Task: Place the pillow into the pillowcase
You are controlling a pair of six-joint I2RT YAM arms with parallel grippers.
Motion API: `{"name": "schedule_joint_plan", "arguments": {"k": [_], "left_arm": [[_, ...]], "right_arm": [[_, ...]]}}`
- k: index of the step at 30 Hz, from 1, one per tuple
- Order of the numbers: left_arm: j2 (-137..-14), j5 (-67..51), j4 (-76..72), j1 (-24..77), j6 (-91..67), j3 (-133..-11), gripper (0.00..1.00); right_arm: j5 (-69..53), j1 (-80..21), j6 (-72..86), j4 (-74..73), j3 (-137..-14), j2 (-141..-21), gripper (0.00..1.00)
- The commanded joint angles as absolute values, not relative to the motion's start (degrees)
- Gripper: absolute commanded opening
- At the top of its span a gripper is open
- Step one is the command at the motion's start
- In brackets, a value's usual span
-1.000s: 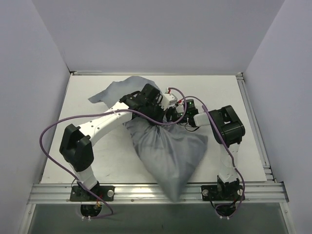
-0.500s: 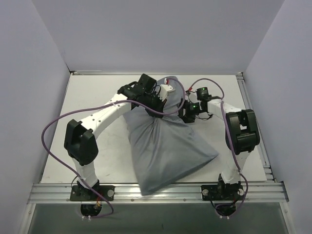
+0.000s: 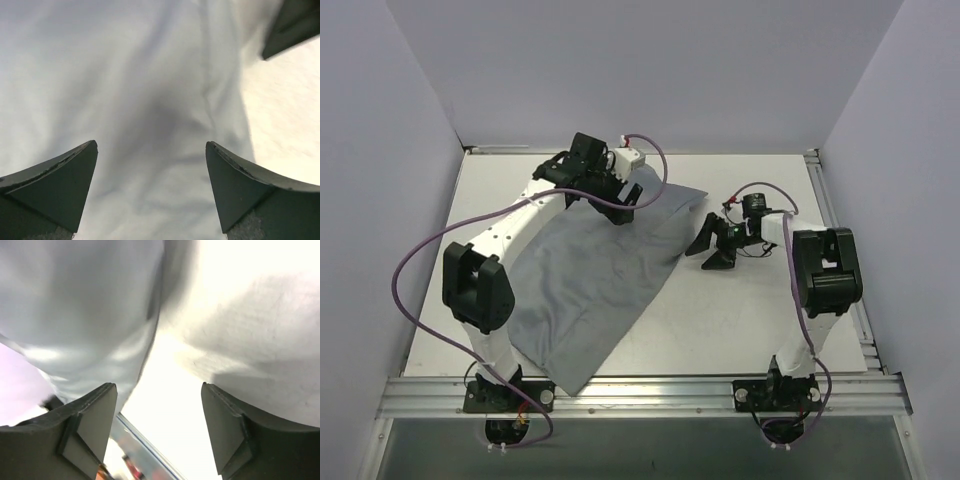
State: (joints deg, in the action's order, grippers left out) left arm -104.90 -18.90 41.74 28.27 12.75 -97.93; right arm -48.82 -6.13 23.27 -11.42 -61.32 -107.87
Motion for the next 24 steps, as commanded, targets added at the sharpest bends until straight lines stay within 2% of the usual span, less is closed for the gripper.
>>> {"name": "schedule_joint_plan", "arguments": {"k": [1, 3, 6, 7, 8, 9, 10, 11, 15, 18, 19, 20, 22, 23, 24], "left_arm": [[-109.7, -8.4, 38.9, 27.6, 14.2, -101.3, 0.97], [-115.3, -8.2, 39.5, 26.6, 13.7, -102.9, 0.95], [-119.8, -21.6, 40.4, 26.9, 13.5, -104.0, 0.8], [-120.3, -24.2, 41.1, 28.6, 13.2, -104.1, 0.61], [-120.8, -26.7, 41.9, 29.7, 13.4, -104.2, 0.51], [-121.3, -32.0, 44.2, 31.2, 14.0, -104.7, 0.37], [-120.9, -34.1, 44.8, 32.6, 14.1, -105.4, 0.11], [-120.2, -36.3, 44.8, 35.1, 13.2, -105.6, 0.0], [-113.3, -43.1, 43.3, 39.8, 9.9, -110.1, 0.0], [-110.6, -43.3, 41.1, 40.5, 10.1, -110.6, 0.0], [-110.4, -39.0, 41.3, 40.5, 12.5, -109.9, 0.0], [-110.7, -37.1, 41.4, 39.6, 13.3, -109.3, 0.14], [-111.2, -35.9, 42.9, 37.7, 12.7, -108.3, 0.35], [-110.2, -36.2, 43.5, 36.3, 12.2, -106.2, 0.57], [-108.7, -35.6, 43.2, 33.7, 11.3, -104.3, 0.69]], "right_arm": [[-51.7, -10.3, 37.0, -1.4, -60.9, -109.4, 0.7], [-51.4, -14.2, 39.8, 1.7, -62.3, -112.4, 0.7], [-50.6, -18.4, 43.4, 9.1, -62.7, -118.3, 0.63], [-50.5, -18.9, 44.2, 13.0, -63.0, -121.4, 0.59], [-50.9, -19.2, 48.4, 15.7, -63.2, -123.0, 0.49], [-52.6, -19.6, 50.7, 19.0, -63.5, -124.5, 0.46], [-53.6, -19.6, 53.3, 25.2, -64.2, -126.4, 0.44], [-54.1, -19.5, 57.8, 28.6, -64.6, -126.6, 0.41], [-56.2, -15.8, 73.2, 52.1, -64.2, -123.8, 0.4], [-55.9, -13.4, 72.7, 51.6, -62.1, -120.2, 0.41], [-56.9, -12.8, 71.9, 50.3, -61.0, -118.4, 0.41], [-57.6, -12.8, 71.3, 49.5, -57.1, -117.3, 0.41], [-59.7, -12.8, 64.4, 42.3, -53.5, -113.1, 0.45], [-60.5, -12.5, 59.9, 37.0, -52.0, -111.4, 0.57], [-59.6, -11.4, 52.5, 20.8, -51.2, -109.4, 0.61]]}}
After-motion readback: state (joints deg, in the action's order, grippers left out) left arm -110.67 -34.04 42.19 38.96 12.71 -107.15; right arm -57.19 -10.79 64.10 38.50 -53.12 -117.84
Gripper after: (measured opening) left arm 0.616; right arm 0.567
